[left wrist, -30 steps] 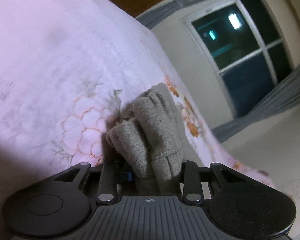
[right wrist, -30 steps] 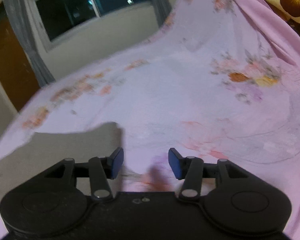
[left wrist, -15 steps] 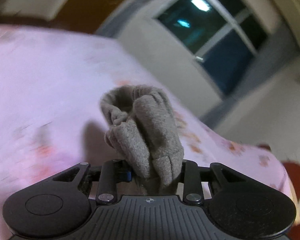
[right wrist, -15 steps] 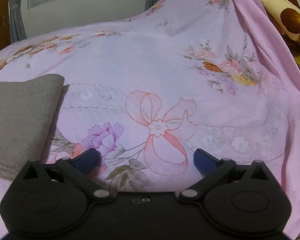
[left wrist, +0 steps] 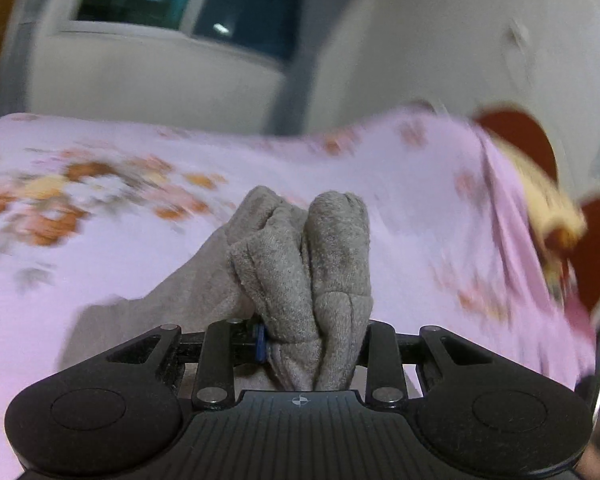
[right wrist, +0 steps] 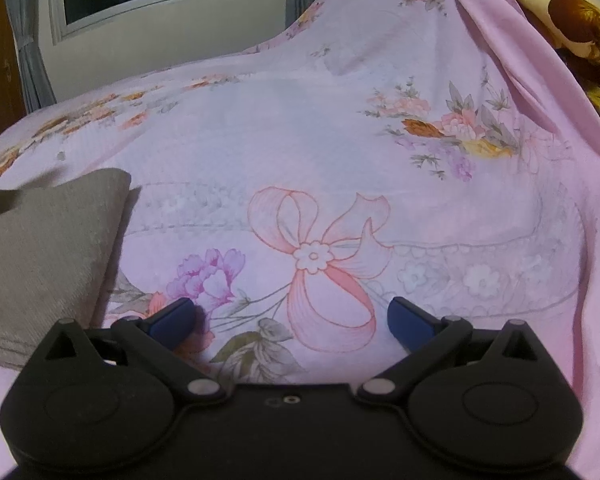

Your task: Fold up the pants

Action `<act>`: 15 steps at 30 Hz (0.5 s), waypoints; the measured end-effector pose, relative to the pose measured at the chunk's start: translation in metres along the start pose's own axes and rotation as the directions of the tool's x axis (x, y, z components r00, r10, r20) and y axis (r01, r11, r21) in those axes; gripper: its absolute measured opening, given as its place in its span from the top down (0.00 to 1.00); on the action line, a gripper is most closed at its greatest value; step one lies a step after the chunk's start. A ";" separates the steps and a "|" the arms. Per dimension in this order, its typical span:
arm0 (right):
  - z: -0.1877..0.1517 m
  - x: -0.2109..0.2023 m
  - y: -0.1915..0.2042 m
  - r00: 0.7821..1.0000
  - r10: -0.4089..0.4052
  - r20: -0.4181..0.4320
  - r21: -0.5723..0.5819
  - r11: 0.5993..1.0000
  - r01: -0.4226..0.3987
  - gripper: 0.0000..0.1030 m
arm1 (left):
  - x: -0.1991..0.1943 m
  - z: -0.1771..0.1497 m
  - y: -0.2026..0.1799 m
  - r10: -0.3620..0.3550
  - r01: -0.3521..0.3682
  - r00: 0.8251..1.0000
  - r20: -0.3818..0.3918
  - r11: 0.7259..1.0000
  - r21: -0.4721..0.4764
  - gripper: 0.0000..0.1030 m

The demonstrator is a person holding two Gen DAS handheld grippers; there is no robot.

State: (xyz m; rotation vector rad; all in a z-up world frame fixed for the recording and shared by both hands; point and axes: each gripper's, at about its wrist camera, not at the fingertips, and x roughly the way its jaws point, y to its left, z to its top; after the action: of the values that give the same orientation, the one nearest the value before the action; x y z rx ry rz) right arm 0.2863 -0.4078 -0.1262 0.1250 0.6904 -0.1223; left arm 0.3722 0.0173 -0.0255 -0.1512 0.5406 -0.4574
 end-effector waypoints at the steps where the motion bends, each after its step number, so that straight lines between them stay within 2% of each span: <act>1: 0.000 0.000 0.000 1.000 0.002 0.001 0.003 1.000 -0.002 0.00 | 0.008 -0.007 -0.012 -0.003 0.004 0.999 -0.034 0.999 0.032 0.71; 4: 0.000 0.000 -0.003 1.000 0.013 0.006 0.020 1.000 -0.013 0.00 | 0.035 -0.034 -0.045 0.016 0.003 0.988 -0.155 0.992 0.123 0.70; 6: 0.000 -0.001 -0.006 1.000 0.028 0.014 0.046 0.999 -0.028 0.00 | 0.053 -0.052 -0.057 0.047 -0.004 0.975 -0.217 0.981 0.196 0.60; 7: 0.000 -0.002 -0.008 0.999 0.035 0.017 0.058 0.998 -0.035 0.00 | 0.054 -0.060 -0.063 0.056 -0.006 0.975 -0.213 0.973 0.231 0.55; 8: 0.000 -0.003 -0.010 0.999 0.043 0.021 0.068 0.997 -0.044 0.00 | 0.054 -0.065 -0.070 0.049 0.004 0.978 -0.202 0.967 0.254 0.35; 9: 0.000 -0.004 -0.012 0.998 0.053 0.027 0.081 0.995 -0.055 0.00 | 0.051 -0.065 -0.074 0.024 0.027 0.981 -0.194 0.967 0.252 0.21; 11: 0.001 -0.010 -0.021 0.995 0.074 0.064 0.126 0.989 -0.081 0.00 | 0.034 -0.060 -0.077 -0.021 0.058 0.986 -0.164 0.974 0.221 0.21; 13: 0.001 -0.022 -0.032 0.989 0.080 0.121 0.187 0.977 -0.101 0.04 | 0.009 -0.056 -0.075 -0.035 0.056 0.994 -0.101 0.977 0.205 0.21; 15: 0.001 -0.035 -0.037 0.982 0.115 0.149 0.209 0.967 -0.145 0.21 | -0.021 -0.060 -0.059 -0.020 0.026 0.999 -0.042 0.987 0.161 0.21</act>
State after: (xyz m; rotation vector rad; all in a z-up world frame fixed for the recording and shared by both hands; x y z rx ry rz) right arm 0.2545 -0.4419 -0.1051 0.3702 0.5299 -0.0795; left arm 0.3019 -0.0262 -0.0518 0.0077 0.5395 -0.5257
